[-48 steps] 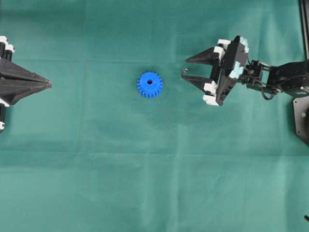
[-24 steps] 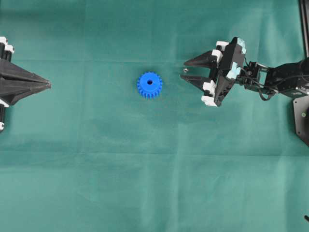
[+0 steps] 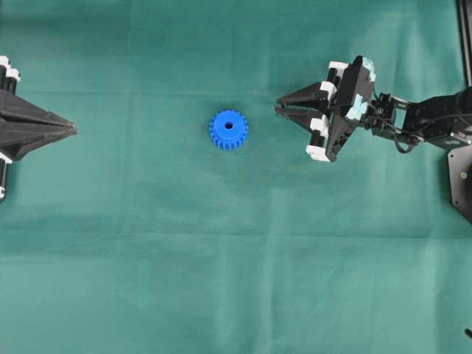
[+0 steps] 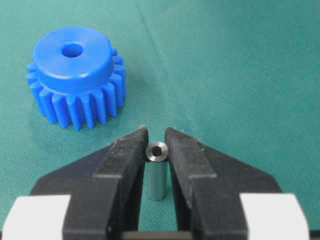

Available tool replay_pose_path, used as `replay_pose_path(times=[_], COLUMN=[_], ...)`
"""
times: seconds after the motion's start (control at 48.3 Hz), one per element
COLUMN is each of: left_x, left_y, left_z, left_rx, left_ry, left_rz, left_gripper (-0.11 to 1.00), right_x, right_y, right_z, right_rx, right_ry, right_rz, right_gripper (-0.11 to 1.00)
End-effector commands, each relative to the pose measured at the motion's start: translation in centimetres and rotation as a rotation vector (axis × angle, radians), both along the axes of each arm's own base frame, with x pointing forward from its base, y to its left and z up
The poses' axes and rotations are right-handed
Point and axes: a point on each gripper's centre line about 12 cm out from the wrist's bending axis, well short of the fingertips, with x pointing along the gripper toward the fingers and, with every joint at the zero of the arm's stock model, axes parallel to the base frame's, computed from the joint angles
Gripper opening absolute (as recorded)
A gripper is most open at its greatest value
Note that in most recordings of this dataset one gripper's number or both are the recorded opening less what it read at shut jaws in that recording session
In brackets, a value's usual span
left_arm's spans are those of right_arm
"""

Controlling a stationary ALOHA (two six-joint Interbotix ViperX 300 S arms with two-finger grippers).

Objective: Insert the shaft placed at a random location into the center hole of the small gear at another random location.
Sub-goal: 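Close the right gripper on the silver shaft, holding it upright, then lift the held shaft off the table with the right gripper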

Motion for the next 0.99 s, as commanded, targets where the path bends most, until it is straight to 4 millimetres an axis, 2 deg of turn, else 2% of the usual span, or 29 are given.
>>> replay_pose_path(times=[0.0,0.166,0.394,0.539,0.808,0.973], left_x=[0.1,0.1,0.1,0.0,0.0,0.0], left_y=[0.0,0.0,0.0,0.0,0.0,0.0], left_z=[0.4,0.4,0.5,0.5,0.5,0.5], left_rx=[-0.002,-0.005,-0.005,-0.005,-0.005,-0.006], left_ry=[-0.009,-0.009,-0.012,-0.014,-0.014,-0.015], left_rz=[-0.002,-0.001,-0.001,-0.001,-0.001,-0.001], left_gripper=[-0.01,-0.01,-0.01,-0.01,-0.01,-0.01], right_x=[0.4,0.4,0.3,0.2,0.2,1.4], right_y=[-0.1,-0.1,0.0,0.3,0.6,1.2], right_z=[0.8,2.1,6.0,7.8,8.0,8.2], right_rx=[-0.009,-0.015,-0.035,-0.052,-0.052,-0.050], right_ry=[-0.034,-0.061,-0.071,-0.066,-0.055,-0.064], right_rz=[0.000,0.000,0.011,0.036,0.049,0.076], right_gripper=[0.17,0.17,0.17,0.17,0.17,0.17])
